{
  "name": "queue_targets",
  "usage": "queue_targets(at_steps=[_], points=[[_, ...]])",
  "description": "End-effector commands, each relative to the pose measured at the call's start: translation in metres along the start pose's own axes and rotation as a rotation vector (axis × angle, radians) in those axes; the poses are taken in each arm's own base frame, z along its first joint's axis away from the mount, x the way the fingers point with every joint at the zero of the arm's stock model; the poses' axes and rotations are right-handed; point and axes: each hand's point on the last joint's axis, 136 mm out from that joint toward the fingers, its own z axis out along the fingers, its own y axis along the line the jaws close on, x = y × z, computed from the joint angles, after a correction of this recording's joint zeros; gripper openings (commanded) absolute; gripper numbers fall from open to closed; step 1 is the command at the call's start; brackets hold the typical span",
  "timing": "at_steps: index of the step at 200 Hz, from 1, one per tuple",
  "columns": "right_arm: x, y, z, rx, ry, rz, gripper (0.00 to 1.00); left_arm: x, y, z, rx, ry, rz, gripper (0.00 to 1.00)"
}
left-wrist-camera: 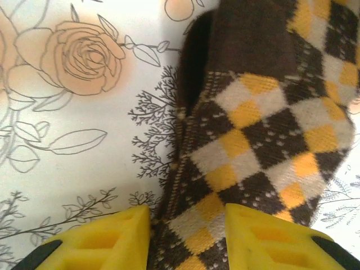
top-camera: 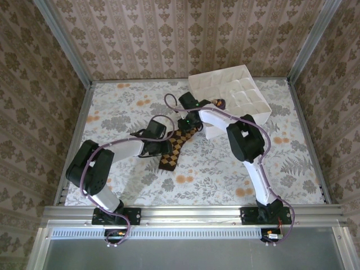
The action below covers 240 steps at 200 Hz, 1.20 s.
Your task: Roll the socks
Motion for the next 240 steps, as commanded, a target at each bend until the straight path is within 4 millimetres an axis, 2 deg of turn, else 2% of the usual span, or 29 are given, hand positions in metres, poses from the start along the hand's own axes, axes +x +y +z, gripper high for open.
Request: queue_targets(at_steps=[1, 16, 24, 49, 92, 124, 142, 158, 200, 240], points=[[-0.011, 0.025, -0.045, -0.071, -0.113, -0.118, 0.28, -0.015, 0.019, -0.021, -0.074, -0.012, -0.010, 0.40], [-0.010, 0.037, -0.069, -0.084, -0.187, -0.190, 0.30, -0.026, 0.028, -0.039, -0.049, -0.025, -0.010, 0.41], [-0.006, 0.047, -0.081, -0.087, -0.218, -0.251, 0.31, -0.035, 0.041, -0.050, -0.046, -0.043, -0.032, 0.41], [0.025, 0.081, -0.099, -0.040, -0.211, -0.498, 0.36, -0.047, 0.064, -0.079, -0.040, -0.093, -0.028, 0.41], [0.077, 0.142, -0.091, -0.040, -0.063, -0.711, 0.53, -0.037, 0.097, -0.097, -0.035, -0.098, -0.069, 0.41], [0.107, 0.174, -0.072, -0.068, 0.007, -0.815, 0.58, -0.027, 0.108, -0.099, -0.029, -0.100, -0.089, 0.41], [0.121, 0.178, -0.058, -0.070, 0.055, -0.834, 0.58, -0.023, 0.111, -0.098, -0.030, -0.094, -0.086, 0.41], [0.125, 0.175, -0.048, -0.047, 0.079, -0.847, 0.59, -0.021, 0.113, -0.096, -0.027, -0.089, -0.083, 0.41], [0.111, 0.163, -0.031, 0.064, 0.063, -0.877, 0.59, -0.017, 0.115, -0.091, -0.017, -0.072, -0.081, 0.41], [0.121, 0.164, -0.012, 0.039, 0.124, -0.903, 0.61, -0.016, 0.117, -0.089, -0.014, -0.069, -0.069, 0.41]])
